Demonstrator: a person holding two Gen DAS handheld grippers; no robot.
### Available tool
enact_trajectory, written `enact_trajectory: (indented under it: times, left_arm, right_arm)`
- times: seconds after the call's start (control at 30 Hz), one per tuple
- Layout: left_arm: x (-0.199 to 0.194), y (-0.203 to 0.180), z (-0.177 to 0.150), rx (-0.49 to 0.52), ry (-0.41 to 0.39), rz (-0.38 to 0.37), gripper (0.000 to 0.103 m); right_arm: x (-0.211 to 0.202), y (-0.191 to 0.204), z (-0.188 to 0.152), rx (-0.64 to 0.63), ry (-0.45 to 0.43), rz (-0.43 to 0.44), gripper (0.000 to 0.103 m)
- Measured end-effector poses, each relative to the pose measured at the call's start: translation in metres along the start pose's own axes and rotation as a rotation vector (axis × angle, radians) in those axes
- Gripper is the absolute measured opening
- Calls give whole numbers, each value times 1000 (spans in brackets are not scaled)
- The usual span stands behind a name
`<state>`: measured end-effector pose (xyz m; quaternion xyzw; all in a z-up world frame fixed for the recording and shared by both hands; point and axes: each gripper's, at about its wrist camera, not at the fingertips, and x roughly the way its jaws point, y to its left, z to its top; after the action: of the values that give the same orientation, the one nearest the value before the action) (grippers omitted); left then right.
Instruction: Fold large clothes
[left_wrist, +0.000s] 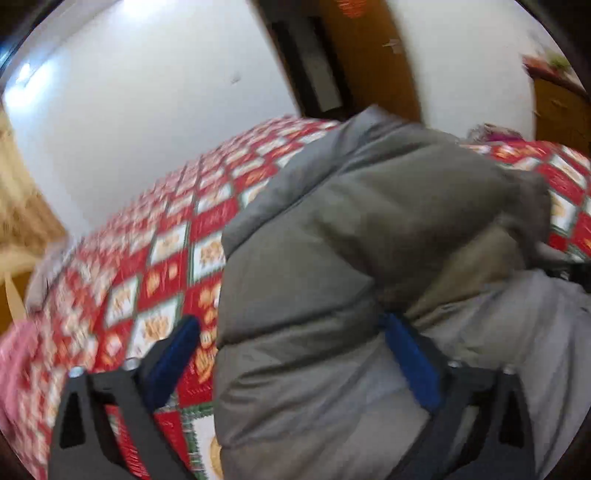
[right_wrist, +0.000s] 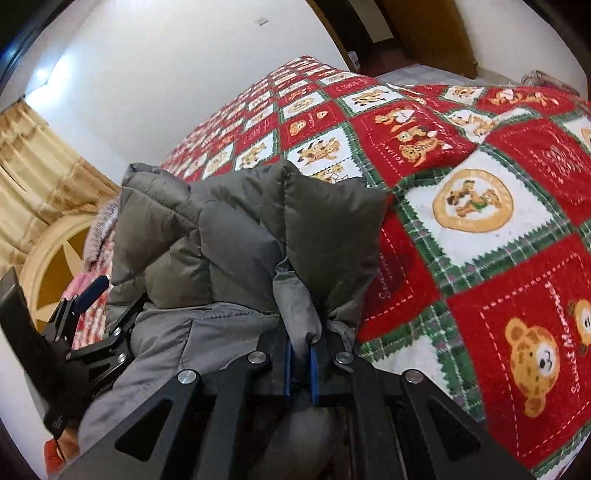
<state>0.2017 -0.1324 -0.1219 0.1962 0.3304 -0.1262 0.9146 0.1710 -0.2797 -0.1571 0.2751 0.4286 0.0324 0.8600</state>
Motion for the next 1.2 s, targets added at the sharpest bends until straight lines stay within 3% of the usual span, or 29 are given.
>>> enact_trajectory:
  times: [0.07, 0.27, 0.4, 0.5, 0.63, 0.73, 0.83, 0.93, 1.0, 1.1, 1.2]
  left_arm:
    - [12, 10, -1, -41, 45, -34, 103]
    - [-4, 3, -2, 11, 26, 47, 103]
    - [-23, 17, 3, -20, 74, -46, 102]
    - [-47, 22, 10, -49, 38, -110, 102]
    - [-93, 22, 18, -106, -12, -214, 103]
    - [-117, 6, 17, -118, -65, -310, 103]
    - [-127, -25, 10, -62, -83, -370, 103]
    - [-118, -56, -1, 9, -39, -371, 103]
    - [-104, -67, -12, 12, -8, -411, 103]
    - [-97, -71, -24, 17, -29, -400, 103]
    - [-89, -76, -33, 58, -67, -384, 103]
  right_arm:
    - [8, 0, 3, 9, 10, 2, 6]
    - [10, 10, 5, -45, 0, -56, 6]
    - [2, 9, 9, -56, -7, -48, 7]
    - [-13, 11, 12, -63, -20, -44, 10]
    - [-62, 21, 12, -124, -95, -53, 13]
    - [-97, 32, 19, -160, -171, -82, 13]
    - [-114, 51, 34, -212, -212, -65, 13]
    - [-98, 69, 48, -263, -171, -9, 13]
    - [-67, 83, 53, -319, -96, 24, 13]
    - [-16, 82, 54, -358, -40, -55, 13]
    - [19, 60, 51, -274, 10, -38, 13]
